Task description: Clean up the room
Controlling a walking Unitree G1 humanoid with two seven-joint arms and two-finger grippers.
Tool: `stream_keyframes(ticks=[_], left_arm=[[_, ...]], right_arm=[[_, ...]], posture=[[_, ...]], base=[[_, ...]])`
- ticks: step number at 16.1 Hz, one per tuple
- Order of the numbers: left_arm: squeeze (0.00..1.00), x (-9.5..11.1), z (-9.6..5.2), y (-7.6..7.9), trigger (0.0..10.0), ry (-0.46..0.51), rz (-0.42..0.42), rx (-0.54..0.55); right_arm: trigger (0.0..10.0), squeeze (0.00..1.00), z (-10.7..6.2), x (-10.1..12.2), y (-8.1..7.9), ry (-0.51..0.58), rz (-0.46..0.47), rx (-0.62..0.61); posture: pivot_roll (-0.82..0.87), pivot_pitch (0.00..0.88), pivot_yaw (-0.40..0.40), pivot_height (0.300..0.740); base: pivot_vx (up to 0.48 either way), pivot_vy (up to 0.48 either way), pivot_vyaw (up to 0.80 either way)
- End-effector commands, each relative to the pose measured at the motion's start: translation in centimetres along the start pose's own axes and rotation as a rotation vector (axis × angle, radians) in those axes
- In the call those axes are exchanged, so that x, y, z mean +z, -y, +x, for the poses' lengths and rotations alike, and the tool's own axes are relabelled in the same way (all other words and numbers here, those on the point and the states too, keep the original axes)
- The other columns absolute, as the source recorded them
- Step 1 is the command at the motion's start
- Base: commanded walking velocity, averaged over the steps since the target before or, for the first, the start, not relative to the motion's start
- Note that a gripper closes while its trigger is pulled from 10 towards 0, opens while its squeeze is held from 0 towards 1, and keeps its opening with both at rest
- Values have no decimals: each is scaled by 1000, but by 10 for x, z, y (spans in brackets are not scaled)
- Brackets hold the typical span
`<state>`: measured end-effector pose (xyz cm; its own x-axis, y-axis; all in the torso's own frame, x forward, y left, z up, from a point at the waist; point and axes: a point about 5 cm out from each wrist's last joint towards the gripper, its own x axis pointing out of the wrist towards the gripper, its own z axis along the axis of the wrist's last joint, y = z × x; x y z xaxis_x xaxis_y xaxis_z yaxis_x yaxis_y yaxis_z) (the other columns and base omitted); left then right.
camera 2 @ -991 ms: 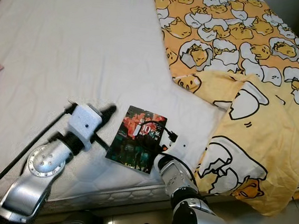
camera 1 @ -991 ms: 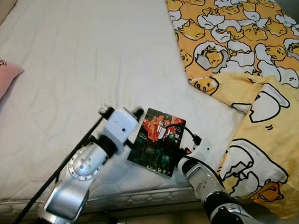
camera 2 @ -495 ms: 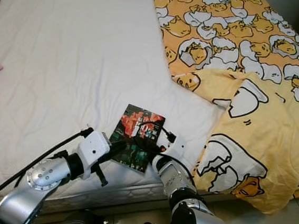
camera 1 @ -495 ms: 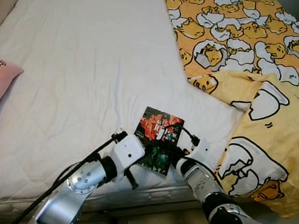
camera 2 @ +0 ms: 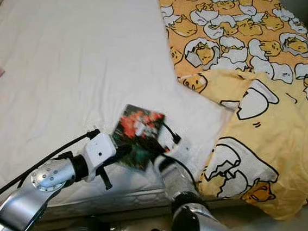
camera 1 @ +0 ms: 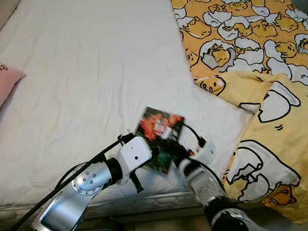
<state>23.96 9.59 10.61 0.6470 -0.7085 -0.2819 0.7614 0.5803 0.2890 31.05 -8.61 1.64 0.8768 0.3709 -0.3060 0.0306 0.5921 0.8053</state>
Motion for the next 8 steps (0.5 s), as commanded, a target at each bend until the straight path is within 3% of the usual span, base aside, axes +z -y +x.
stream_keyframes(ticks=[1, 3, 8], left_arm=[[0, -1, 2, 1, 10000, -4, -3, -17], [0, -2, 2, -1, 10000, -5, 3, -16], [0, -3, 4, -6, 10000, -4, 10, -11]], right_arm=[[0, 0, 5, 9, -13, 47, -5, 68], [0, 0, 11, 25, -32, 128, -18, 155], [0, 0, 16, 41, -56, 189, -73, 231]], posture=[[212, 97, 14, 740], [209, 85, 17, 740], [196, 55, 20, 740]], base=[[0, 0, 0], [0, 0, 0], [0, 0, 0]])
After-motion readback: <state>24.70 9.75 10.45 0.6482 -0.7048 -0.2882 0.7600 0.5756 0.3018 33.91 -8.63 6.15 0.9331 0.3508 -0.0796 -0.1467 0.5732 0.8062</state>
